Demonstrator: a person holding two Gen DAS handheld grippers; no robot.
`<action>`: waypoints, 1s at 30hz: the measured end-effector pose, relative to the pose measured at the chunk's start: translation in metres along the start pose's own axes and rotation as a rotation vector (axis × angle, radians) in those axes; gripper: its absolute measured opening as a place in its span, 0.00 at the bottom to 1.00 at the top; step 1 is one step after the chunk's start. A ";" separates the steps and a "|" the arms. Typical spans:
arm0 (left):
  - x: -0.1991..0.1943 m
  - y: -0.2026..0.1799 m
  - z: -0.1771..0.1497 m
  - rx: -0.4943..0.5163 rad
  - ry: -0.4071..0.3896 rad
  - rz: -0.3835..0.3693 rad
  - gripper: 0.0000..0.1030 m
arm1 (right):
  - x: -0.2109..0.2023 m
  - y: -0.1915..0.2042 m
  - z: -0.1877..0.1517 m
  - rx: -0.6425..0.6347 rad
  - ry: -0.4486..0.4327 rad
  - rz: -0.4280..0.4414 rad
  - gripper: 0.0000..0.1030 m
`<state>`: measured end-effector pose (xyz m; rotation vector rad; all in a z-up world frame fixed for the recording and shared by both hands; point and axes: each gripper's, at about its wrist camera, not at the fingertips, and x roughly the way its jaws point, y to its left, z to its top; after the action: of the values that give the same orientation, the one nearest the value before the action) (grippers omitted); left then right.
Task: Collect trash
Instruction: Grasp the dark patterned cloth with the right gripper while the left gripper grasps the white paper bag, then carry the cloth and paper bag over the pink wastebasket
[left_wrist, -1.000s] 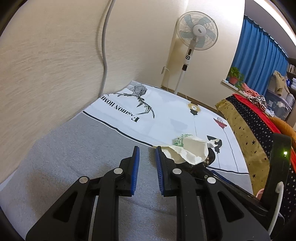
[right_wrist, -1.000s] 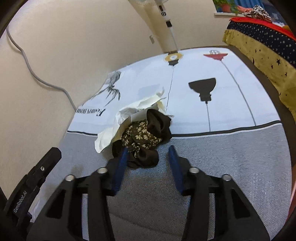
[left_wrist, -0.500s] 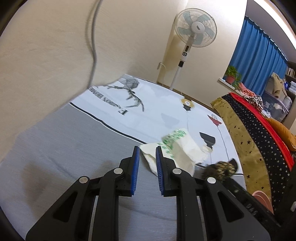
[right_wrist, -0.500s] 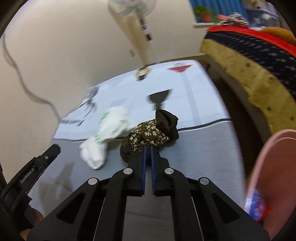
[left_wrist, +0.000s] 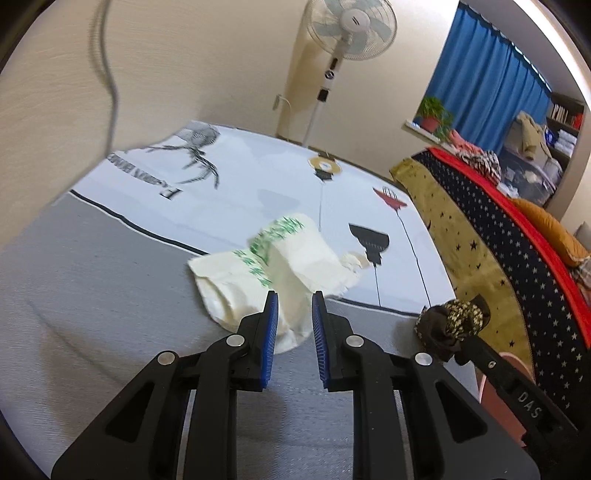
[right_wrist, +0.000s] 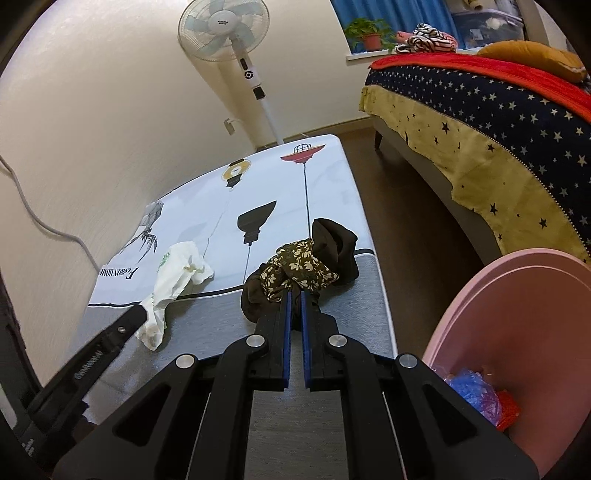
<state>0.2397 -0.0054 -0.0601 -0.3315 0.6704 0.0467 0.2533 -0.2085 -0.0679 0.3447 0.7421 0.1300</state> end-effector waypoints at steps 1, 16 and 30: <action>0.002 -0.003 0.000 0.008 0.006 0.002 0.20 | 0.000 -0.001 0.000 0.002 0.000 -0.001 0.05; 0.014 -0.015 -0.002 0.036 0.066 0.071 0.09 | -0.013 -0.003 -0.001 -0.007 0.005 -0.005 0.05; -0.041 -0.030 -0.002 0.049 0.017 -0.025 0.07 | -0.076 0.007 -0.002 -0.062 -0.043 -0.037 0.05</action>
<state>0.2110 -0.0321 -0.0278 -0.2933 0.6827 0.0036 0.1958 -0.2194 -0.0183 0.2737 0.7005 0.1103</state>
